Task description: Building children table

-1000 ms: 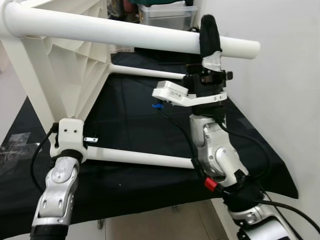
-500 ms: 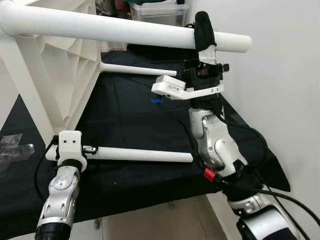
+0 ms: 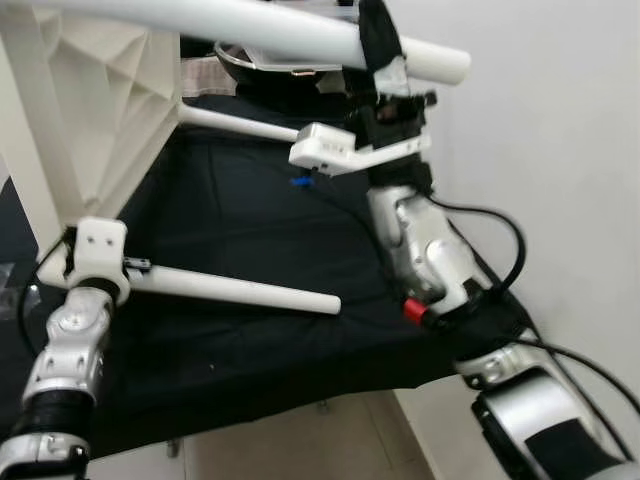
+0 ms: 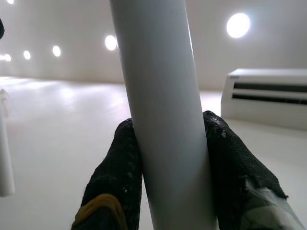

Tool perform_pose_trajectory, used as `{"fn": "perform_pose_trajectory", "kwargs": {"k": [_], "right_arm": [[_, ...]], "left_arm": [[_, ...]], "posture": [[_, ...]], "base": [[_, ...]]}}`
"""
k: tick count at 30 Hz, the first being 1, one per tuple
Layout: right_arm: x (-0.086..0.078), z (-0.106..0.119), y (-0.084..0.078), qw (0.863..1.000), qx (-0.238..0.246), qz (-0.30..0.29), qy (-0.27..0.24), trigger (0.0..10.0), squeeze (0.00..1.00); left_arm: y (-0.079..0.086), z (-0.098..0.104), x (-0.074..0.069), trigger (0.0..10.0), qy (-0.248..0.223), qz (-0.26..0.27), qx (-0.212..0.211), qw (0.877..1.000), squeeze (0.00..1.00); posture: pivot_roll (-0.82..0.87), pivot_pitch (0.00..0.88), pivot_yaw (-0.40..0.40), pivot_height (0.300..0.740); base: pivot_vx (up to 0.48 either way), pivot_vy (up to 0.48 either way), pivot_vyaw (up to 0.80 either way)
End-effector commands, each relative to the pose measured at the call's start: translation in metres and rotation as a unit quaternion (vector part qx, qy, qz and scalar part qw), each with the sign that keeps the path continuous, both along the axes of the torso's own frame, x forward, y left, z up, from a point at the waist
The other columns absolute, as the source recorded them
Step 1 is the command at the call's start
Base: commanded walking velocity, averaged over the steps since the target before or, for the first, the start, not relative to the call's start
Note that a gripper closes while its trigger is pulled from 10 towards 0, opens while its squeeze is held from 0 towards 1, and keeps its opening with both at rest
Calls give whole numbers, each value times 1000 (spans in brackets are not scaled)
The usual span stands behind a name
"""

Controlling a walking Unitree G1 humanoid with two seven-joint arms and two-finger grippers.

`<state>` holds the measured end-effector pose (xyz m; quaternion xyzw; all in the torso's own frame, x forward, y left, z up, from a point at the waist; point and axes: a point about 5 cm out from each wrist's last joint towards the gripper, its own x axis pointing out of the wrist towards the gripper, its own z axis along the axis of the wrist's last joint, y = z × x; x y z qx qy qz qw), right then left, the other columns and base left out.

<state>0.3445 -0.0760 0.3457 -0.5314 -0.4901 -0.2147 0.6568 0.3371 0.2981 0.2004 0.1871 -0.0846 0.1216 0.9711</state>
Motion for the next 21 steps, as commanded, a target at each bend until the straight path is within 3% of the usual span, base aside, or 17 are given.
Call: {"fn": "perform_pose_trajectory", "kwargs": {"k": [1, 3, 6, 9, 11, 14, 15, 16, 18, 19, 20, 21], "right_arm": [[1, 34, -58, 990, 126, -50, -48, 0, 0], [3, 38, -62, 989, 131, -55, -49, 0, 0], [12, 38, -72, 985, 161, -61, -23, 0, 0], [18, 33, -77, 981, 182, -61, 3, 0, 0], [30, 12, -88, 966, 241, -55, 74, 0, 0], [35, 2, -91, 958, 262, -51, 101, 0, 0], [38, -9, -92, 953, 272, -51, 123, 0, 0], [38, -9, -92, 953, 272, -51, 123, 0, 0], [42, -20, -95, 945, 289, -46, 148, 0, 0], [42, -20, -95, 945, 289, -46, 148, 0, 0], [42, -20, -98, 937, 312, -34, 151, 0, 0], [43, -24, -103, 920, 356, -21, 164, 0, 0]], "left_arm": [[50, 31, -15, 10000, -25, 88, 29, 995, 0], [54, 42, -15, 10000, -32, 87, 46, 995, 0], [58, 85, -13, 10000, -65, 71, 112, 989, 0], [56, 100, -12, 10000, -72, 56, 138, 986, 0], [47, 129, -8, 10000, -78, 11, 187, 979, 0], [42, 140, -8, 10000, -79, -5, 212, 974, 0], [38, 156, -5, 10000, -84, -12, 232, 969, 0], [38, 156, -5, 10000, -84, -12, 232, 969, 0], [31, 187, -2, 10000, -108, -12, 256, 961, 0], [31, 187, -2, 10000, -108, -12, 256, 961, 0], [25, 204, -2, 10000, -124, -10, 272, 954, 0], [19, 220, -1, 10000, -142, -5, 284, 948, 0]], "posture": [[92, 89, -40, 740], [92, 89, -40, 740], [102, 91, -36, 740], [106, 90, -33, 740], [123, 87, -34, 740], [130, 86, -33, 740], [139, 83, -31, 740], [139, 83, -31, 740], [155, 74, -30, 740], [155, 74, -30, 740], [155, 74, -25, 740], [157, 65, -24, 740]], "base": [[0, 0, 0], [0, 0, 0], [0, 0, 0], [0, 0, 0], [0, 0, 0], [0, 0, 0], [0, 0, 0], [0, 0, 0], [0, 0, 0], [0, 0, 0], [0, 0, 0], [0, 0, 0]]}}
